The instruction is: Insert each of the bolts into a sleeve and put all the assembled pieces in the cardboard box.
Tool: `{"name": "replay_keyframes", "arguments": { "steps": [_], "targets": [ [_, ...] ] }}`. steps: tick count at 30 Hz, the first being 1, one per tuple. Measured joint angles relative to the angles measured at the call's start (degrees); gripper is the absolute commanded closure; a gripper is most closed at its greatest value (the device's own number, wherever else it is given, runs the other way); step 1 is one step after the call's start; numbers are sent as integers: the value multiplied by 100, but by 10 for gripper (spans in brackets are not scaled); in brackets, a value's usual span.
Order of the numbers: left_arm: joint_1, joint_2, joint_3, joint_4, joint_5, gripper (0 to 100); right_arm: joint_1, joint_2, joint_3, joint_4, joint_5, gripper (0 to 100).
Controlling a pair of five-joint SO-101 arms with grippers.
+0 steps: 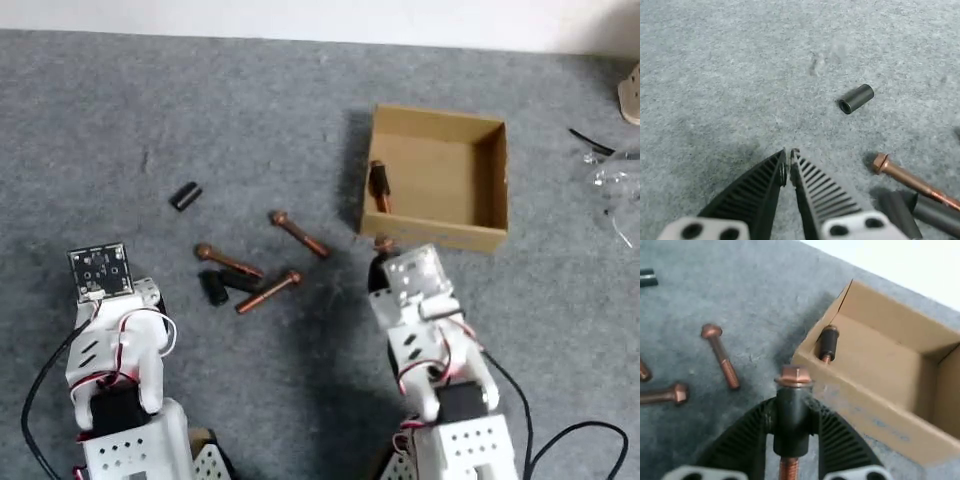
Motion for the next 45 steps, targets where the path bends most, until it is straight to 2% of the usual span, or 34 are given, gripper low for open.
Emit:
{"name": "replay_keyframes", "arguments": {
  "steps": [9,15,22,26,32,34,45],
  "targets": [
    [0,0,0,0,0,966,571,4633,-3525,-264,0,994],
    [0,0,0,0,0,966,835,7411,-6163,730,-563,994],
    [0,0,0,0,0,965,905,9574,-8677,1855,-993,990],
    [0,0,0,0,0,965,914,10374,-9697,2549,-1134,972],
    [0,0,0,0,0,965,914,10866,-10620,3385,-1143,735],
    [0,0,0,0,0,965,914,10866,-10787,3525,-1143,694],
    [0,0,0,0,0,965,914,10690,-10936,4413,-1143,695]
  ]
}}
